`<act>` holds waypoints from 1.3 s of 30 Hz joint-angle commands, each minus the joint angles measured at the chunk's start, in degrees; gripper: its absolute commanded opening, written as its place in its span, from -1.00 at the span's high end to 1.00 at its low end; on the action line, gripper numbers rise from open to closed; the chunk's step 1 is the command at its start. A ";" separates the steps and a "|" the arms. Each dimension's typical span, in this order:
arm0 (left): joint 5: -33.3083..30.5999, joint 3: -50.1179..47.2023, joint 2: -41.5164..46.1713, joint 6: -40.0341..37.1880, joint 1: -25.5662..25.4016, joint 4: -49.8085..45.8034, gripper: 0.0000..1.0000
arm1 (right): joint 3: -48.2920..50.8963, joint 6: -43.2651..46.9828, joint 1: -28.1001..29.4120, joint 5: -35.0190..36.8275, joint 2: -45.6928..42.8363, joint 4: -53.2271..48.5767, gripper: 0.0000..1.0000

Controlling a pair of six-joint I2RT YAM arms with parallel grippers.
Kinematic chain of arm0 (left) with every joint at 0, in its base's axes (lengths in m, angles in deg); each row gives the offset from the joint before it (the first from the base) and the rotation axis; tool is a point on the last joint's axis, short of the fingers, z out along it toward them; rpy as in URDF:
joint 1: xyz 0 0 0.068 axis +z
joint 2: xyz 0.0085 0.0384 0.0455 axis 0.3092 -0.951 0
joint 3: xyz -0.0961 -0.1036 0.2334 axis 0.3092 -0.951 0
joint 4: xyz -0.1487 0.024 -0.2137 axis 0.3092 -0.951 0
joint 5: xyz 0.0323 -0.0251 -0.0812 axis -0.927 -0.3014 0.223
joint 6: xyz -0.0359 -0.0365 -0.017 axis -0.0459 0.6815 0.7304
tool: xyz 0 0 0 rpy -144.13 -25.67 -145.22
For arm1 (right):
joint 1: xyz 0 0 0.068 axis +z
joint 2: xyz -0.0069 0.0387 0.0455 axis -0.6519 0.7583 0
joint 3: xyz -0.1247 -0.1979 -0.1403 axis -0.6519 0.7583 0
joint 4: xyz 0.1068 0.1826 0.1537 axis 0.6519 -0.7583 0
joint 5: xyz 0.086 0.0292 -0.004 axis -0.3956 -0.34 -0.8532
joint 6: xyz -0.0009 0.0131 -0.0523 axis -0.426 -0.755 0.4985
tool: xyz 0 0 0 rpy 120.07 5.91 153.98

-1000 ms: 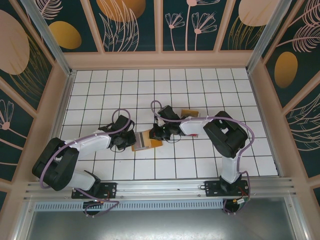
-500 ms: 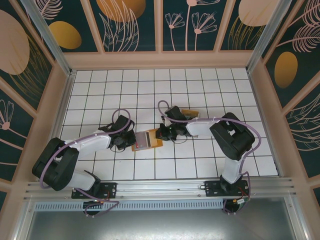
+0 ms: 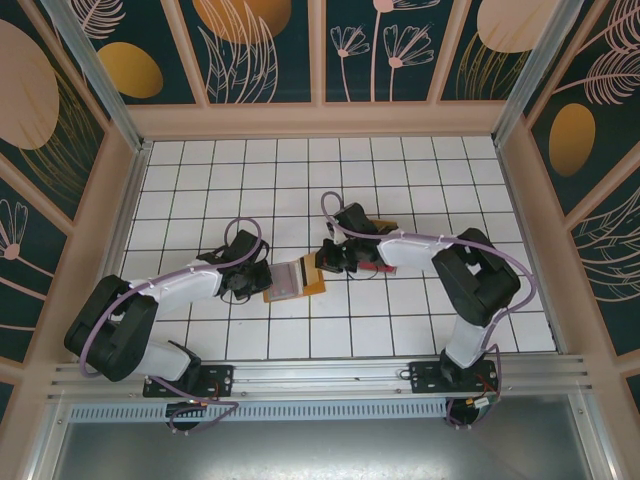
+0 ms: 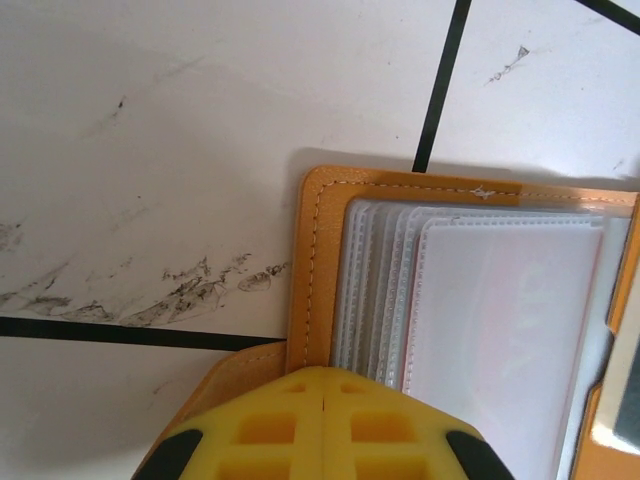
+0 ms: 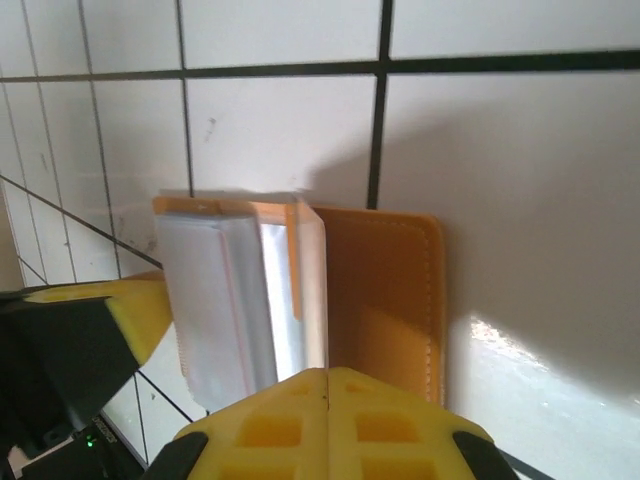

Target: Take the credit cards out of the card holder

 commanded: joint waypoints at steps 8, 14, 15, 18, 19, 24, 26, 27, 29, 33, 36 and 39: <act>-5.27 8.84 3.70 -3.02 0.02 -9.64 0.30 | -13.47 11.18 -2.55 11.41 -8.28 -19.55 1.00; -8.53 15.29 7.80 -5.96 0.02 -11.79 -0.59 | -18.86 25.57 -3.86 18.27 -12.27 -29.52 1.00; -8.98 16.12 8.52 -6.26 -0.03 -11.80 -0.83 | -19.46 28.36 -3.90 19.25 -13.02 -30.90 1.00; -9.99 17.87 10.41 -7.32 0.01 -10.69 -0.97 | -19.87 35.54 -3.85 22.96 -15.35 -32.97 1.00; -10.22 18.35 11.02 -7.67 0.00 -10.24 -0.97 | -19.03 38.69 -3.81 24.76 -16.82 -32.51 1.00; -11.34 18.88 13.49 -9.49 -0.04 -8.14 -0.97 | -13.04 54.69 -3.48 30.92 -23.85 -27.59 1.00; -12.05 18.35 14.59 -10.11 -0.02 -7.26 -0.97 | -10.51 61.39 -3.48 33.66 -26.42 -25.38 1.00; -12.42 17.88 15.08 -10.44 0.00 -6.62 -0.97 | -9.54 64.09 -3.54 34.90 -27.16 -24.73 1.00; -13.03 17.17 16.07 -10.98 -0.04 -5.65 -0.97 | -8.74 69.07 -3.58 36.51 -27.20 -24.64 1.00; -14.50 15.89 17.67 -11.87 -0.04 -4.56 -0.97 | -9.18 77.02 -3.62 38.84 -24.32 -26.69 1.00; -15.16 15.65 18.55 -12.35 -0.02 -4.51 -0.97 | -7.64 81.78 -3.53 40.64 -23.36 -25.61 1.00; -15.72 15.20 19.41 -12.53 -0.04 -4.59 -0.97 | -5.40 85.70 -3.73 42.15 -22.72 -23.52 1.00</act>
